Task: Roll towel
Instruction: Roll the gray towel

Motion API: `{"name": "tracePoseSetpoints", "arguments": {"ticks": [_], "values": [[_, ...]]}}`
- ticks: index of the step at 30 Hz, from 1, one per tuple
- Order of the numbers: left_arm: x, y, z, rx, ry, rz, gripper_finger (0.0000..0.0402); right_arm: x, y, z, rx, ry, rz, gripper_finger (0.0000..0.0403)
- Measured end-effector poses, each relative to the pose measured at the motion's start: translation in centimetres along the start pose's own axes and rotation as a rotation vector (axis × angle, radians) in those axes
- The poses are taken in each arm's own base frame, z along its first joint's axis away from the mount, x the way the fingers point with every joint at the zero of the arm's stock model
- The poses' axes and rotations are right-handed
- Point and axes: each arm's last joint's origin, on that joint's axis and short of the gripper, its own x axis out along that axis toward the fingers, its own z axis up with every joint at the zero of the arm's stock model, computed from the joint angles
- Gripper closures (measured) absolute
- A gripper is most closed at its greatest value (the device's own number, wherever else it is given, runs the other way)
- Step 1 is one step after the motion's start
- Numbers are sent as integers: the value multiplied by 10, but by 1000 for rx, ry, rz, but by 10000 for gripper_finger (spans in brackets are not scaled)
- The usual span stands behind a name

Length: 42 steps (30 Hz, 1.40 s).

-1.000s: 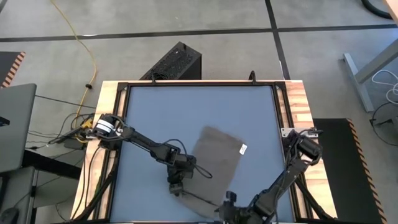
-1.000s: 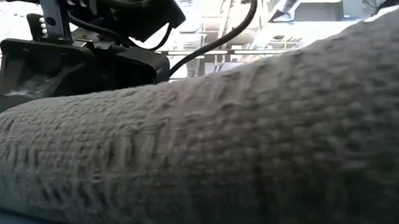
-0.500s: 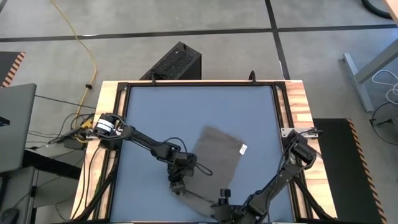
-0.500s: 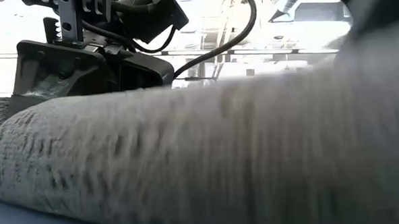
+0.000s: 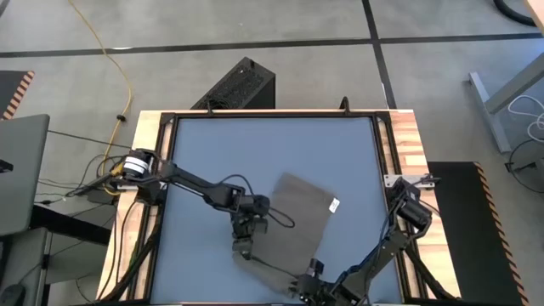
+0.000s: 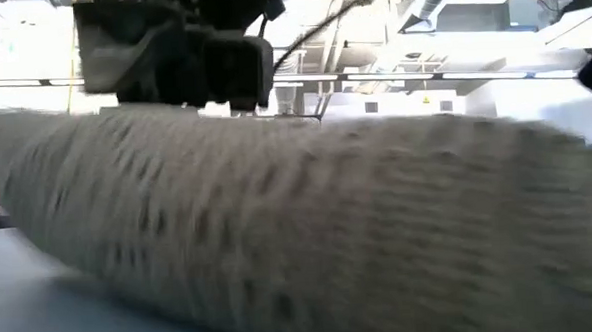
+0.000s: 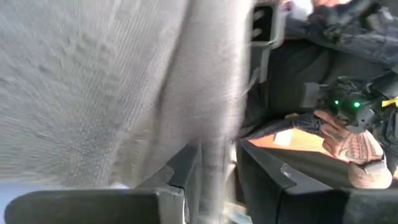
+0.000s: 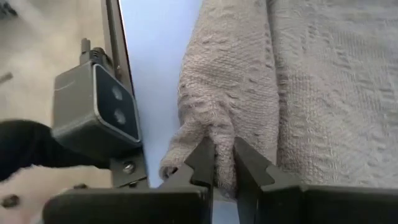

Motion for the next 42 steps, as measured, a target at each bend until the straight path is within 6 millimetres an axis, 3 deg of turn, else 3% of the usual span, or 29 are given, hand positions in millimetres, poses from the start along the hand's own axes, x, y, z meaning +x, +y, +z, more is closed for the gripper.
{"name": "tracePoseSetpoints", "arguments": {"ticks": [7, 10, 15, 19, 25, 37, 42], "values": [[-23, -24, 0, 235, -81, 15, 313, -11, 4, -10, 113, -3, -1, 352], [-22, -38, -8, 431, -104, 86, 313, -12, 2, -13, 186, 6, -17, 352], [-3, -74, -31, 789, -203, 326, 329, -18, -2, -22, 342, 16, -31, 352], [24, -89, -46, 1014, -251, 478, 340, -26, -5, -34, 466, 25, -31, 352], [58, -75, -53, 1167, -217, 684, 332, -29, -10, -46, 570, 23, -40, 352], [67, -67, -42, 1230, -293, 748, 217, -27, -8, -45, 586, 20, -22, 352], [84, -40, -43, 1206, -205, 800, 180, -27, -8, -45, 592, 24, -18, 352]]}}
